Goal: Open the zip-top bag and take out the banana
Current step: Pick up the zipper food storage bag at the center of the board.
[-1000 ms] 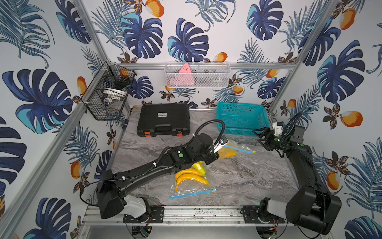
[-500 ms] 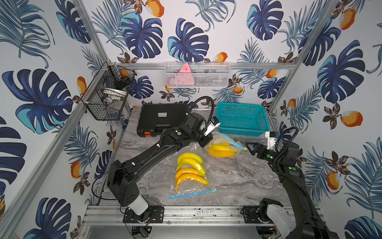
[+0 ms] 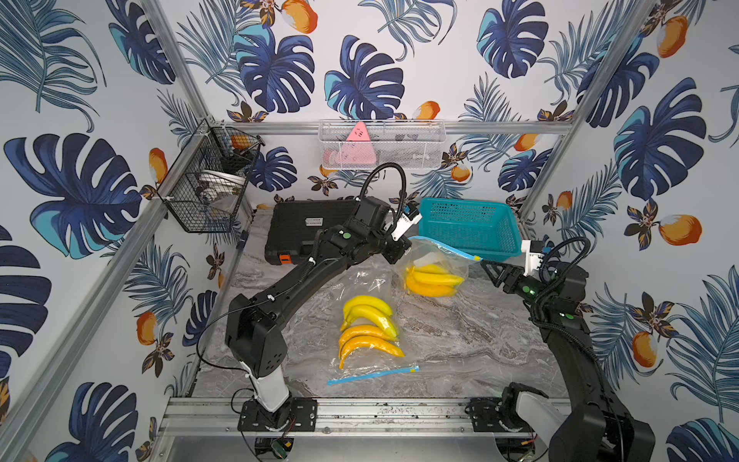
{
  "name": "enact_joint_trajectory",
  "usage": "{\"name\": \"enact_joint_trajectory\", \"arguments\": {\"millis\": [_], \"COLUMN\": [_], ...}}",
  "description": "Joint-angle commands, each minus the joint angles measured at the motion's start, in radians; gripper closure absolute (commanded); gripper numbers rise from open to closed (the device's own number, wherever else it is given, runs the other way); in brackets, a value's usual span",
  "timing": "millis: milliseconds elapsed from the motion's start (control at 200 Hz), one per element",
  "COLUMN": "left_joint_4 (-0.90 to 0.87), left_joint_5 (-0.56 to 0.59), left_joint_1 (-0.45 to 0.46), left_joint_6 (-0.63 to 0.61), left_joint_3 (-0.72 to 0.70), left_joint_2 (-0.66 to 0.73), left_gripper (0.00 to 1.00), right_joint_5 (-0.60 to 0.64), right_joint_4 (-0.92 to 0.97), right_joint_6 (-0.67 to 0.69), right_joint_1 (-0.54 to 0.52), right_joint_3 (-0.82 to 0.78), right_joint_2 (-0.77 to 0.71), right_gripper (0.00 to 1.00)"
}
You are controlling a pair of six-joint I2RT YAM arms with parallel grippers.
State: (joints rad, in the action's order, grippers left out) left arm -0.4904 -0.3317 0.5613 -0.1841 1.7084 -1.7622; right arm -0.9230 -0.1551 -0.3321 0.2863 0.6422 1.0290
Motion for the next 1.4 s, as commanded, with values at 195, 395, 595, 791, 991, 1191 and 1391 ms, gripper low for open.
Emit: {"name": "enact_joint_trajectory", "arguments": {"millis": [195, 395, 595, 791, 991, 1191, 1391], "left_joint_4": [0.043, 0.060, 0.075, 0.099, 0.104, 0.123, 0.146], "left_joint_5": [-0.103, -0.139, -0.179, -0.192, -0.191, -0.210, -0.222], "left_joint_1": [-0.046, -0.081, -0.091, -0.095, -0.099, -0.112, -0.117], "left_joint_6": [0.084, 0.133, 0.154, 0.179, 0.187, 0.209, 0.227], "left_joint_3": [-0.006, 0.015, 0.035, 0.031, 0.038, 0.045, 0.032], "left_joint_2": [-0.010, -0.046, -0.078, -0.085, -0.098, -0.112, -0.110], "left_gripper": [1.00, 1.00, 1.00, 1.00, 1.00, 1.00, 1.00], "right_joint_5": [-0.156, -0.128, -0.175, -0.152, -0.153, -0.146, -0.158], "right_joint_4": [-0.173, -0.115, -0.230, -0.238, -0.265, -0.320, -0.454], "right_joint_6": [-0.049, -0.004, -0.071, -0.038, -0.040, -0.067, -0.156], "right_joint_1": [-0.037, -0.041, -0.049, -0.117, -0.175, -0.179, -0.186], "right_joint_3": [0.037, 0.009, 0.035, 0.103, 0.145, 0.138, 0.166], "right_joint_2": [0.100, 0.067, 0.126, 0.210, 0.286, 0.308, 0.352], "right_gripper": [0.32, 0.36, 0.36, 0.35, 0.37, 0.50, 0.62]}}
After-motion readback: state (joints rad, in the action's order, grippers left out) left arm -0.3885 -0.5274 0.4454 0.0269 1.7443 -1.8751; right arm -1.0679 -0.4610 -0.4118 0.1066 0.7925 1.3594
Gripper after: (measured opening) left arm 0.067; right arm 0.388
